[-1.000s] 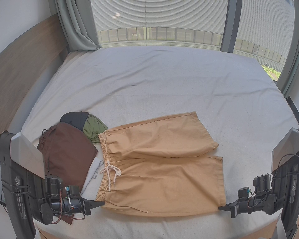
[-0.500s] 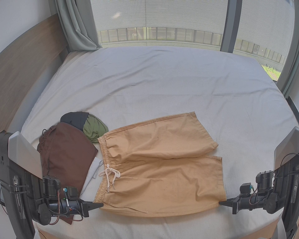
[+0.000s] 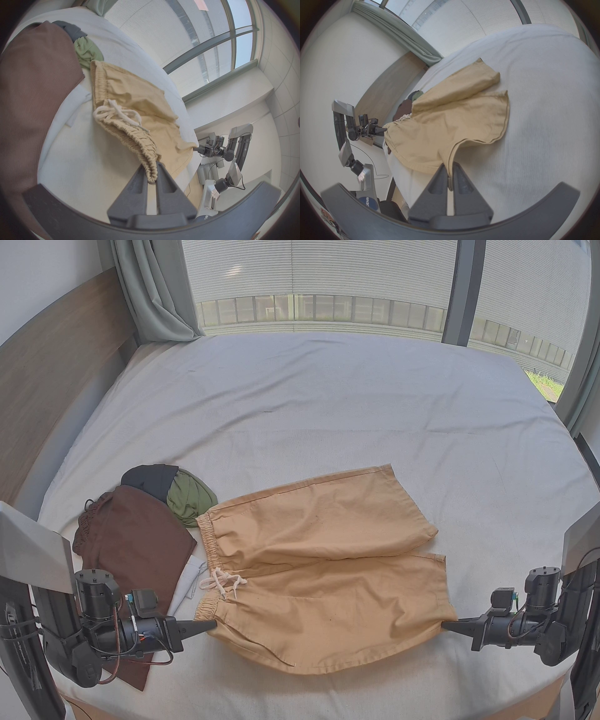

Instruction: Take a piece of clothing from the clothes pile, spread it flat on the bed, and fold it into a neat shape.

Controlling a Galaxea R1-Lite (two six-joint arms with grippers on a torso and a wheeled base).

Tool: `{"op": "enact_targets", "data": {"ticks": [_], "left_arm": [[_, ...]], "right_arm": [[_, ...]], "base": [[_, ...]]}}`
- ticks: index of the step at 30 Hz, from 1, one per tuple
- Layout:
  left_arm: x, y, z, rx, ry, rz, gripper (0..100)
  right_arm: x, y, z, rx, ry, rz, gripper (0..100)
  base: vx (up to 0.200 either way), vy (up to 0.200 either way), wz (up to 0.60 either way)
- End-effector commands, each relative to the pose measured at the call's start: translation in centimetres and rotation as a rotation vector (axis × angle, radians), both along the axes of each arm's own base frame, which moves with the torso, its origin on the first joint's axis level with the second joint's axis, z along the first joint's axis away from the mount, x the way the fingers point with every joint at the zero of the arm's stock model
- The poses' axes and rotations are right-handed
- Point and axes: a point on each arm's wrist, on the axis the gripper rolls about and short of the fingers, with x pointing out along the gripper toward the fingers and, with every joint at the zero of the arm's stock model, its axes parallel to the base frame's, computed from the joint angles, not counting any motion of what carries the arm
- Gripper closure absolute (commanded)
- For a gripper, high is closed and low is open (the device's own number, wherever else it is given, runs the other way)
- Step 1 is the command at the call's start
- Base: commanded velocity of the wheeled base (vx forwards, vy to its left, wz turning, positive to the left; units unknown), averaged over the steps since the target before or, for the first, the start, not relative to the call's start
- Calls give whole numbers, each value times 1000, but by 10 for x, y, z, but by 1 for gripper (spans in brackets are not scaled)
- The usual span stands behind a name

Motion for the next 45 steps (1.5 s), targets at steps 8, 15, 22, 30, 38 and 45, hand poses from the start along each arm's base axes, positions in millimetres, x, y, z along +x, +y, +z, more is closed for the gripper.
{"op": "enact_targets", "data": {"ticks": [8, 15, 22, 30, 38, 45], "left_arm": [[13, -4, 17, -9, -98, 36, 100], [20, -4, 20, -25, -109, 55, 100], [25, -4, 22, -31, -115, 88, 100], [30, -3, 23, -38, -126, 98, 100], [33, -3, 25, -47, -129, 123, 100], [35, -3, 27, -49, -137, 128, 100]], "right_arm": [[2, 1, 24, 24, -107, 11, 100], [-1, 1, 33, 35, -137, 15, 100], [-6, 4, 40, 38, -159, 29, 100], [-10, 7, 47, 41, -177, 45, 100], [-20, 12, 64, 50, -207, 72, 100], [-19, 12, 74, 84, -233, 52, 100]], "base": [[0, 0, 0], [0, 0, 0], [0, 0, 0], [0, 0, 0], [0, 0, 0], [0, 0, 0]]}}
